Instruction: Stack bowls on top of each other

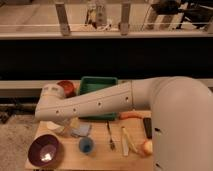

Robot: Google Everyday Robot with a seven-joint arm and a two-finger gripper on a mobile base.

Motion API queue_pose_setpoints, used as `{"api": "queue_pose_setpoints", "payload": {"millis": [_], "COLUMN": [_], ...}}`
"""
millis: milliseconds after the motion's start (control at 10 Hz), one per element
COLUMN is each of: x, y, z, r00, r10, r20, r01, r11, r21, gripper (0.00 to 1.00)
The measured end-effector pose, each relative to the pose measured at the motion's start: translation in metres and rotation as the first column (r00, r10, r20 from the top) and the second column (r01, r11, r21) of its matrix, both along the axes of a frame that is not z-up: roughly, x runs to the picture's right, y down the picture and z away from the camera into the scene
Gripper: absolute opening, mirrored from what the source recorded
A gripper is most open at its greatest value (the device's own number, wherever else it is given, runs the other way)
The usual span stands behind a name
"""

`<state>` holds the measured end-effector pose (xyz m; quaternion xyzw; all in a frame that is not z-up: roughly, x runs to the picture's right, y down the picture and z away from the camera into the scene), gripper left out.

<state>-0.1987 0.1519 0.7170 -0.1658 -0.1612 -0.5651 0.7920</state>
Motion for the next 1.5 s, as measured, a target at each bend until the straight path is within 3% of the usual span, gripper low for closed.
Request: {"api": "queue_pose_setpoints", "payload": {"millis": [800,1500], "x": [-0.018,-0.023], "y": [0.030,0.052], "z": [0.009,0.018], "r00": [0.995,0.989], "r10": [-0.057,-0.062], "r20": [0.088,0.132], "r01": [0.059,0.067], "r11": [0.9979,0.9971], "r21": [-0.026,-0.037], "gripper": [0.80,0.80]}}
